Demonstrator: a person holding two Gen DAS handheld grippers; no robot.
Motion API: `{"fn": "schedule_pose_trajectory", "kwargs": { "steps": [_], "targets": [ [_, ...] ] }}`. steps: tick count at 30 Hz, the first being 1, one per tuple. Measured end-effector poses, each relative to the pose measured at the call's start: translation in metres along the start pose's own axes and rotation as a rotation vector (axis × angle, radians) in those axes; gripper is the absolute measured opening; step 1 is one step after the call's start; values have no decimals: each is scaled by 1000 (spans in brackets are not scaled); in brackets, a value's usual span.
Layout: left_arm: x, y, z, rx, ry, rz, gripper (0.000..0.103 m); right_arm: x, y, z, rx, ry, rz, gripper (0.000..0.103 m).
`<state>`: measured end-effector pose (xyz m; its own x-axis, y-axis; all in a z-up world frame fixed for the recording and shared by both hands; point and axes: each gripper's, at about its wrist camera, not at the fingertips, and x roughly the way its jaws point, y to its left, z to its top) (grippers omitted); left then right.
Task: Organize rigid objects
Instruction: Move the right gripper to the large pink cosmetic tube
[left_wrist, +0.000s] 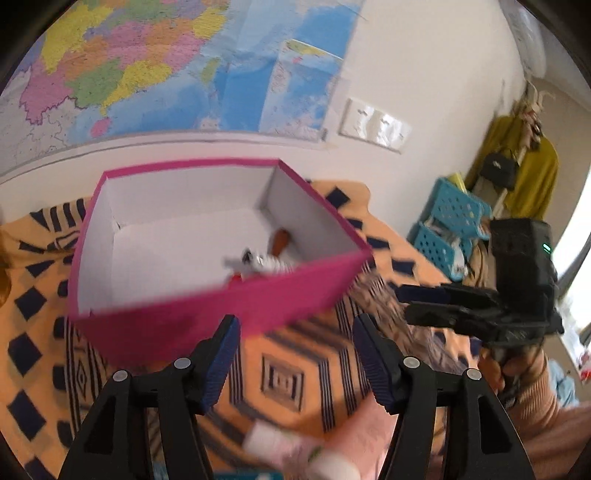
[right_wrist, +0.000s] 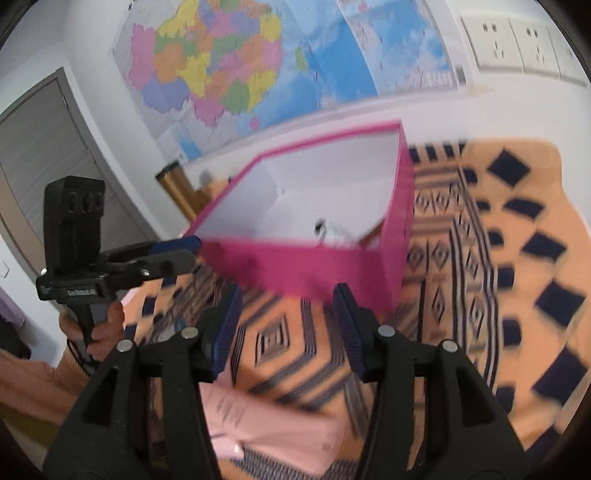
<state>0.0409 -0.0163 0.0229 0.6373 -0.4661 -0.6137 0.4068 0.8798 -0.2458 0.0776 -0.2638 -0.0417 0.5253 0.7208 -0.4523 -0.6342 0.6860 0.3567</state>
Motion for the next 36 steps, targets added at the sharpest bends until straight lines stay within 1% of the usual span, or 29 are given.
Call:
{"fn": "schedule_pose_trajectory", "kwargs": {
  "steps": [6,9,12,15,18,22,24,26,28,33,36],
  "targets": [
    [0,-10,-43,-4,88,-55,65,14,-6,-43,52,118,-11,53],
    [1,-8,-59,-19,124,-82,65,16,-10,-59,81,153,-25,53],
    [2,-6,-69,-41,153,-91,65,13,-14,-70,98,172,-39,53],
    [0,-9,-77,-55,167,-92,64,10,-18,-80,121,183,-49,54],
    [-4,-10,-80,-77,164,-86,64,9,-21,-89,142,200,-54,54],
    [-6,-11,-85,-101,169,-80,62,10,-21,-98,162,206,-46,55],
    [-4,-12,-87,-111,180,-86,57,9,-19,-99,163,199,-41,58],
    [-2,-14,-90,-111,188,-89,49,10,-18,-99,162,194,-37,59],
    [1,-16,-91,-109,195,-71,49,10,-18,-99,165,189,-35,60],
    [1,-16,-90,-122,192,-66,49,11,-15,-100,164,180,-46,61],
    [2,-17,-89,-122,188,-51,49,11,-15,-100,168,175,-43,64]
  ]
}}
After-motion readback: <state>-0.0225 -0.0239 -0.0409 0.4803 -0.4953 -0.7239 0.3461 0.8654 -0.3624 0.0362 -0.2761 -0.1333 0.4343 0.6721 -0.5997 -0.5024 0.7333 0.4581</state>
